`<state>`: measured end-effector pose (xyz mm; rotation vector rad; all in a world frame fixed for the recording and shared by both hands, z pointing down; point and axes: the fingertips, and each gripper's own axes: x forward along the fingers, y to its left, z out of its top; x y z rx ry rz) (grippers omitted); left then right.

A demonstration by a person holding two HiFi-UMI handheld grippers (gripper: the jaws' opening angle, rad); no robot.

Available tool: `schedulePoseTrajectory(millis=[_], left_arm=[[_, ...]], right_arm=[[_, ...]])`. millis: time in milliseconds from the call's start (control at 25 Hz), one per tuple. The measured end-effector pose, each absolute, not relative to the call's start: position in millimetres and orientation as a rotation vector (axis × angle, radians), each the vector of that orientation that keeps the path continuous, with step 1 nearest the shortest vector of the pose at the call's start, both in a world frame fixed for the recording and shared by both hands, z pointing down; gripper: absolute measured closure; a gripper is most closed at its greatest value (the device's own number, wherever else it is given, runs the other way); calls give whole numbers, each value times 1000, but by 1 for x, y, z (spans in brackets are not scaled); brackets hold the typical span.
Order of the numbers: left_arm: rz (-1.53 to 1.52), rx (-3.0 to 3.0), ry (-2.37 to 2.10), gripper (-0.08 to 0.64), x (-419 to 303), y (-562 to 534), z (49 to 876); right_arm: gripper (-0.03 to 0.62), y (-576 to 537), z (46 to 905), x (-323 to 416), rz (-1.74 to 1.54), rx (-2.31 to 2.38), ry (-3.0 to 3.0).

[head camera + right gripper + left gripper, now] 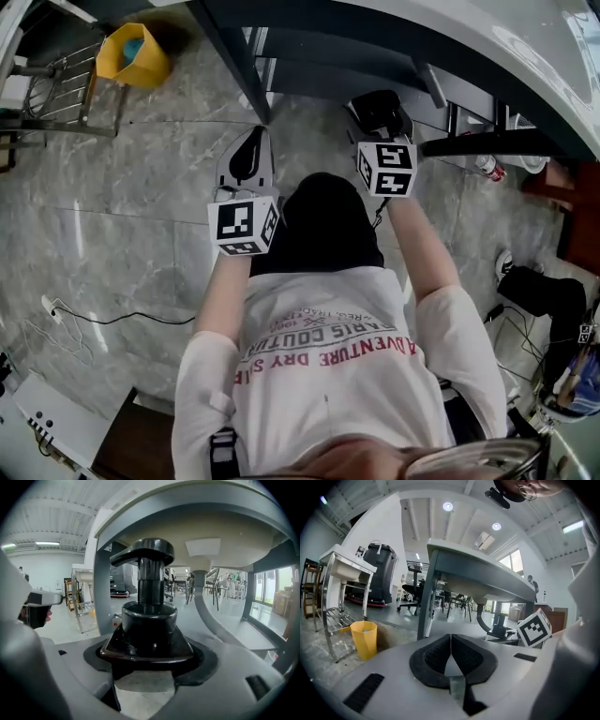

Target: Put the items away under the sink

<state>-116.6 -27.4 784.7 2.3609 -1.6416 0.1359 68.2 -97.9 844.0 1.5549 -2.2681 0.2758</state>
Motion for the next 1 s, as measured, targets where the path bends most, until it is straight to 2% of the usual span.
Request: schedulePoseTrajectory(millis=[560,1000], left_arm=[[101,2371,-1638,532,-107,-43,804],[161,2362,-1643,532,-107,-46,810]], right_arm=[[213,-187,841,89,210,1714,-2209],[213,-240,858,105,307,1814,-2122]])
